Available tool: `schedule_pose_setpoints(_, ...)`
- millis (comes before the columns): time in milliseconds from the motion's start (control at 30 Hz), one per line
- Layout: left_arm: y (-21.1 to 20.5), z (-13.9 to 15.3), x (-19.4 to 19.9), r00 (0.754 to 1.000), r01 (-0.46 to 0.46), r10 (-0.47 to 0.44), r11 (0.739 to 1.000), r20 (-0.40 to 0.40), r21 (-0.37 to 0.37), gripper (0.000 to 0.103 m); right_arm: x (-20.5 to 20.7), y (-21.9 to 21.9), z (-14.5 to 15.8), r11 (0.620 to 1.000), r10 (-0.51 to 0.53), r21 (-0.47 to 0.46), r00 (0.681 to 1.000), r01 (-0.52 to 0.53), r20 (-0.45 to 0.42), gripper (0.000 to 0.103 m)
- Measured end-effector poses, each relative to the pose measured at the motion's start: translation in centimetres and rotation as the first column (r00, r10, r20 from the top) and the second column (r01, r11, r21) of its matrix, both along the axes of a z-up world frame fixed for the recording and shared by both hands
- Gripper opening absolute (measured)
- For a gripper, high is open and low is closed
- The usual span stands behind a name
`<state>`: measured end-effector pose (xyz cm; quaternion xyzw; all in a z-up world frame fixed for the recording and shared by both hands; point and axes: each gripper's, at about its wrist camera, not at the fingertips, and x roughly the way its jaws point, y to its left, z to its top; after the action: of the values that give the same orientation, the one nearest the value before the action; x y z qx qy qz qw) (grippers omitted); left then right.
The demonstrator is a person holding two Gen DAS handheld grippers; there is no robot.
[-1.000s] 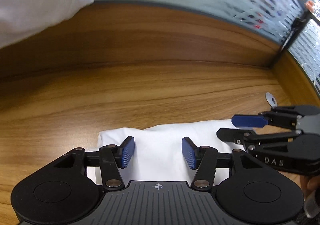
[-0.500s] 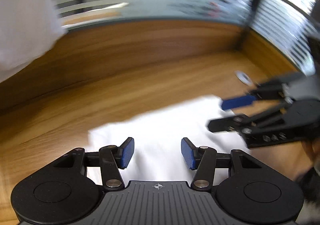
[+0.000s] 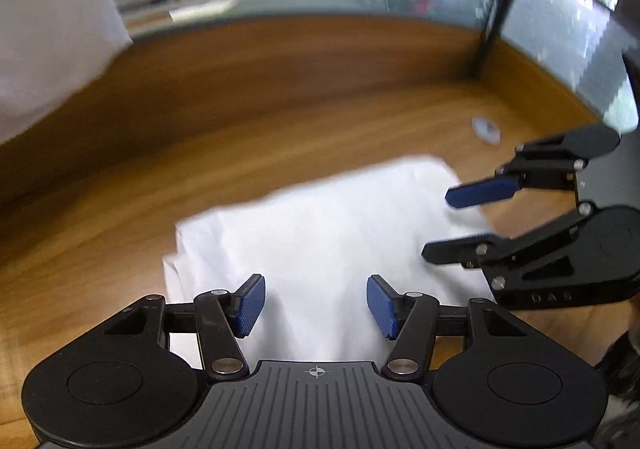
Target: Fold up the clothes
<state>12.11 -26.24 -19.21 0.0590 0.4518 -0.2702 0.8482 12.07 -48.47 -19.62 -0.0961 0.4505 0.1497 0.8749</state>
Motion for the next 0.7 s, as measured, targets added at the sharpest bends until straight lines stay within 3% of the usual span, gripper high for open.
schedule_pose_setpoints(33, 0.2, 0.1, 0.3, 1.0, -0.012, 0.012, 1.0, -0.004, -0.016, 0.059, 0.1, 0.0, 0.5, 1.0, 0.012, 0.011, 1.0, -0.012, 0.017, 0.054)
schedule_pose_setpoints(100, 0.6, 0.3, 1.0, 0.999, -0.036, 0.035, 0.998, -0.012, -0.049, 0.052, 0.9, -0.1, 0.8, 0.999, 0.03, 0.045, 0.999, -0.031, 0.026, 0.039)
schedule_pose_setpoints(200, 0.5, -0.7, 2.0, 0.999, -0.02, 0.018, 0.998, -0.041, -0.056, 0.046, 2.1, 0.7, 0.5, 0.992, 0.093, 0.078, 0.995, -0.095, 0.025, 0.027)
schedule_pose_setpoints(367, 0.9, -1.8, 2.7, 0.999, 0.0, 0.0, 1.0, -0.04, -0.018, 0.042, 3.0, 1.9, -0.9, 0.978, 0.206, 0.032, 0.978, -0.207, 0.024, 0.027)
schedule_pose_setpoints(600, 2.0, -2.3, 2.6, 0.998, -0.039, 0.039, 0.999, -0.044, 0.01, 0.04, 2.0, -2.3, -1.8, 0.983, 0.185, 0.025, 0.983, -0.184, -0.013, 0.029)
schedule_pose_setpoints(633, 2.3, -2.4, 2.5, 0.998, -0.056, 0.057, 0.998, -0.04, 0.024, 0.041, 1.7, -3.1, -1.9, 0.984, 0.174, 0.034, 0.984, -0.174, -0.023, 0.029)
schedule_pose_setpoints(700, 3.7, -2.5, 2.4, 0.992, -0.112, 0.113, 0.993, -0.056, 0.024, 0.054, 1.2, -4.0, -2.0, 0.987, 0.158, 0.023, 0.987, -0.157, -0.04, 0.026)
